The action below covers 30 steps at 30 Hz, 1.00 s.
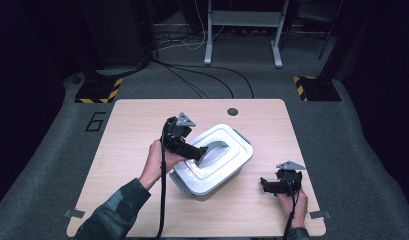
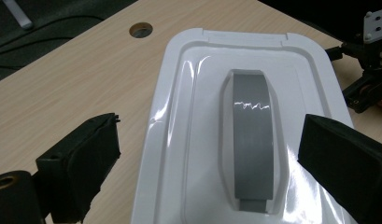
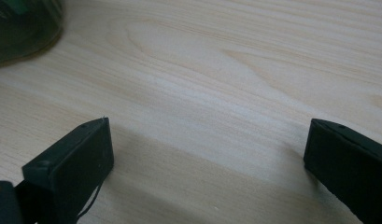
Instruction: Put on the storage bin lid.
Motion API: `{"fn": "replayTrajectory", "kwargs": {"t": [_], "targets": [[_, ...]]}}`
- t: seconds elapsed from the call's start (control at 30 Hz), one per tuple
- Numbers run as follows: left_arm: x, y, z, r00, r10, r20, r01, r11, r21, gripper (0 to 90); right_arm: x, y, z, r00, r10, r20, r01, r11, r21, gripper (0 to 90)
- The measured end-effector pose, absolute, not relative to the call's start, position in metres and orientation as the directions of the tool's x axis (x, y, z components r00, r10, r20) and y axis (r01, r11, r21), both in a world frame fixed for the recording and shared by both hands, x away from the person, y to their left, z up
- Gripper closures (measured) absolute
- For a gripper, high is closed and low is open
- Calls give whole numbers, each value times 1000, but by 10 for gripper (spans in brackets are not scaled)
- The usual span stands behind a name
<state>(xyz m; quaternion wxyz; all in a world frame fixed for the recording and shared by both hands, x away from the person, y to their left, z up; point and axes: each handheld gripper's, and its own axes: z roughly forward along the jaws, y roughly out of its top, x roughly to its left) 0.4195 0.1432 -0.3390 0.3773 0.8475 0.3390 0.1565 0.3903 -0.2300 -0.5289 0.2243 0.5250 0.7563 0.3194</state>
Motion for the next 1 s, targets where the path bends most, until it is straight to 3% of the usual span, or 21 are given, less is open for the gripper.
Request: {"fn": "replayTrajectory", "kwargs": {"t": [0.43, 1.0], "targets": [[413, 189, -342, 656, 755, 25, 471, -434, 768, 14, 390, -230, -529, -348, 938, -4, 651, 244, 719, 8], [421, 260, -376, 532, 846, 13, 574, -372, 730, 10, 390, -230, -529, -347, 938, -4, 651, 244, 719, 8]]}}
